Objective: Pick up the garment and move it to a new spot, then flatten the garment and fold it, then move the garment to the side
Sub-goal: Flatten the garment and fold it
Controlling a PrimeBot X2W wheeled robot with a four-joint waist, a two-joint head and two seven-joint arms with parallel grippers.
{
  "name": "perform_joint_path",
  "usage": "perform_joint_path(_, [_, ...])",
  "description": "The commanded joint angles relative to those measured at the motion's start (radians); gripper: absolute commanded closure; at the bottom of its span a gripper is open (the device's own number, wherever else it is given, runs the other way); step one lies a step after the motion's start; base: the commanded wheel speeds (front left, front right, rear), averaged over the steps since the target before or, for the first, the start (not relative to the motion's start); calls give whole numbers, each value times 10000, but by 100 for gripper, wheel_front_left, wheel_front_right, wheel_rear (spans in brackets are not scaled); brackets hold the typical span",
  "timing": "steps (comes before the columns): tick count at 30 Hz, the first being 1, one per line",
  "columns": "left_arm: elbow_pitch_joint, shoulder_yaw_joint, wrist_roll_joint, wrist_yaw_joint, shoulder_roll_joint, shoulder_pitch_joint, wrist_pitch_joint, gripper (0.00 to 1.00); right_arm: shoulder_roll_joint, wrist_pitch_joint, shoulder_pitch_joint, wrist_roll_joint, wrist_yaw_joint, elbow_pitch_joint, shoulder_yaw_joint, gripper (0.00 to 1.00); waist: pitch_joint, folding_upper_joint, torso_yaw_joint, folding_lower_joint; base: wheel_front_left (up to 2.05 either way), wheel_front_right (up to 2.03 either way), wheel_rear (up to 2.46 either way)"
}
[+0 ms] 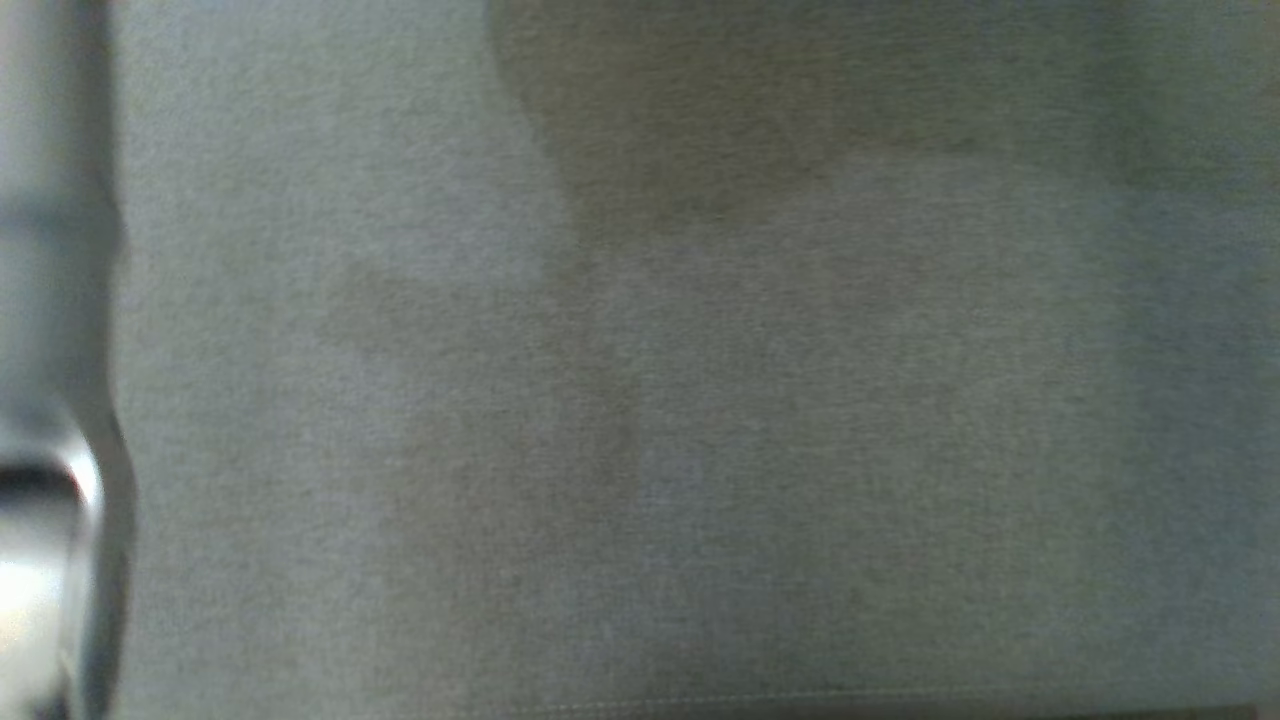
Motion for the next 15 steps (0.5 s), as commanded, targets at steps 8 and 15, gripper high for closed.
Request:
perform_joint_path(8, [-1793,-477,-177,-50,1128,4754,-435,100,-268,-8,3433,353,-7,-103,-288,100,-337,0,424,-1,0,0,0])
perform_joint_path(15, [-3589,-933,-34,644,1554,9682,-530,100,-72,-8,7752,346,-7,-1463,-1058,100,-1685,0,421,-1,0,0,0])
